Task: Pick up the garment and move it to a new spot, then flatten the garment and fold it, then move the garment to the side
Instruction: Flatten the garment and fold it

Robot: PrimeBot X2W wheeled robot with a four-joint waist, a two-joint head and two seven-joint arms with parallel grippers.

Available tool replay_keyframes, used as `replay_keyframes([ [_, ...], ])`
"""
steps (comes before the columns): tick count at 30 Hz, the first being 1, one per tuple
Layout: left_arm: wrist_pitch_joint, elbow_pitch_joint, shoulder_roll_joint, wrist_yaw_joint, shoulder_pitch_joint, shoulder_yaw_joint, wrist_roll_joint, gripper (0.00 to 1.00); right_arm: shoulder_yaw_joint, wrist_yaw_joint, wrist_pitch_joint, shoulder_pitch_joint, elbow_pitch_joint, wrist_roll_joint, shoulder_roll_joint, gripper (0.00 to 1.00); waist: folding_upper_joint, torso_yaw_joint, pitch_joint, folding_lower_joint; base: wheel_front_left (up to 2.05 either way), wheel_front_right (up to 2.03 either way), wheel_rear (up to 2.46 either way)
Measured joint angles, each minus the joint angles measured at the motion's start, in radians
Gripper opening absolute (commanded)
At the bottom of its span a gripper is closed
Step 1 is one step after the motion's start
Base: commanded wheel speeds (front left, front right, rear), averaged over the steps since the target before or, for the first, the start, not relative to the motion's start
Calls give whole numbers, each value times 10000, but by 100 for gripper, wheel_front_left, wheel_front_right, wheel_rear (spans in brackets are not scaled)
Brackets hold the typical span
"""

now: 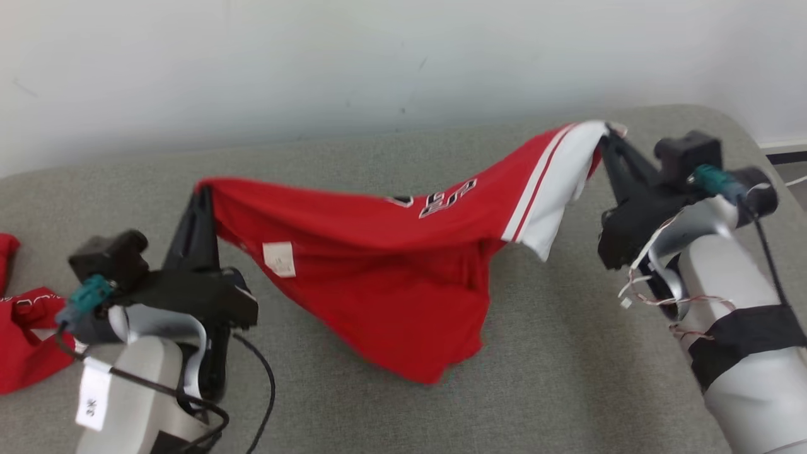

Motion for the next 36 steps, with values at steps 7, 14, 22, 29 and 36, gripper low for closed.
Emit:
replay_keyframes([
  [7, -589, -1356, 263, 6, -453, 153, 284, 0, -431, -334, -842, -24, -1609, 0, -297, 0, 0, -250, -262, 0, 0, 0, 0],
  [14, -813, -2359, 370, 102, -1125, 240, 662, 0, -1049, -932, -1392, -21, -2976, 0, -493, 0, 0, -413, -367, -1, 0, 0, 0],
  [22, -330, -3289, 309, 90, -872, 58, 552, 0, -1097, -911, -1367, 701, -4312, 343, -497, 0, 0, -351, -353, 0, 0, 0, 0],
  [29, 604, -5191, 284, 88, 334, -217, 29, 0, -1419, -886, -915, 2603, -6447, 859, -587, 0, 1, -17, -355, 0, 0, 0, 0],
  [36, 2011, -4410, 591, 213, 857, -385, 75, 0, -1467, -1012, 35, 2908, -5588, 1147, -564, 0, 1, 89, -232, 0, 0, 0, 0],
])
